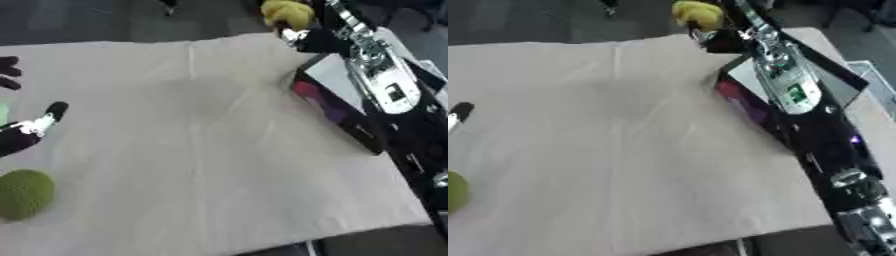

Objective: Pick up the objects with one hand, pass them to the other hand, and then place them into the box on the other side of the table.

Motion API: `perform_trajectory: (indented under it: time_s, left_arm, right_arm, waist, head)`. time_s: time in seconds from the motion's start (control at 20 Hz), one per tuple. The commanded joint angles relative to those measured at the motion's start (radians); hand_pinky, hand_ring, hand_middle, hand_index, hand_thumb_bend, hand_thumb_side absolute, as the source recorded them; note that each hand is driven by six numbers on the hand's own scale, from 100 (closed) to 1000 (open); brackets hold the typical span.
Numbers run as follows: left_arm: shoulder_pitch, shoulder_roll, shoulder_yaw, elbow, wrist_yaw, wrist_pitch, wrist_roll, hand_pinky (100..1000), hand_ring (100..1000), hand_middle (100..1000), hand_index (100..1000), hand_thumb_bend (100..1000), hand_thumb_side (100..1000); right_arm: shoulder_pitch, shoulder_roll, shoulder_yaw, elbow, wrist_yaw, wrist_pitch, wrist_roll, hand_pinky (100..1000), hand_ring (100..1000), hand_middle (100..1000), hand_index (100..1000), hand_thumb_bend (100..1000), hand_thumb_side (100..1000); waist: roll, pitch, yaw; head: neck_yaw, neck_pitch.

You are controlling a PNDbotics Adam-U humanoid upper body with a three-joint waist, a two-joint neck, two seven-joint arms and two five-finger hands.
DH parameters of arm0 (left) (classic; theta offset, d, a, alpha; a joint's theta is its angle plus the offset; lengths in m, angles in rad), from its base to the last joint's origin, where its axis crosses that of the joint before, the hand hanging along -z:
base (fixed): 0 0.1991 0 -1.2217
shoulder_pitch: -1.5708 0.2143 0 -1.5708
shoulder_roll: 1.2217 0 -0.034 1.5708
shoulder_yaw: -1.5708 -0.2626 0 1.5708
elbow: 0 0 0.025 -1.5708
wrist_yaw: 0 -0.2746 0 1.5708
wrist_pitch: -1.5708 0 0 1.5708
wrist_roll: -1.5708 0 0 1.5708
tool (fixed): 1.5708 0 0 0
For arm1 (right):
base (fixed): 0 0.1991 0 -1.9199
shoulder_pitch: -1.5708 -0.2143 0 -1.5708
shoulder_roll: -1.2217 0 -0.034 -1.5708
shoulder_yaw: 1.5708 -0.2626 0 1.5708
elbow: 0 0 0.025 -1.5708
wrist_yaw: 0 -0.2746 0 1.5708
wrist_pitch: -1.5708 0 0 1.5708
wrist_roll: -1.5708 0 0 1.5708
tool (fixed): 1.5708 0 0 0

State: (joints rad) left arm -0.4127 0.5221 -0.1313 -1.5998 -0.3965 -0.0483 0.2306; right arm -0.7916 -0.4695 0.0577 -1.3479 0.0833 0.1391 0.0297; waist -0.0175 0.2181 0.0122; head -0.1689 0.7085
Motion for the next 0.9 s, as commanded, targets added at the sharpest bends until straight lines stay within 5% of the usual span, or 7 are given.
perform_trajectory:
  time_s: [0.05,0.9]
  left_arm:
    - [-0.008,0.035,0.016,-0.022,0.006,0.000,0.009,779,599,635,815,565,380]
    - [-0.009,0.041,0.035,-0.030,0.007,0.007,0.033,776,596,632,811,570,378]
  right_arm:
    - [-0.012,-0.056,-0.028,0.016,0.009,0.004,-0.020,953,751,496,511,193,100]
    - [0.069,-0.150,-0.103,0.206,0.086,0.018,-0.104,944,748,498,515,243,100]
  waist:
    - [0.002,-0.022,-0.002]
    - [-0.002,-0.020,0.001]
  head:
    - [-0.014,-0.016]
    - [-0.062,-0.028]
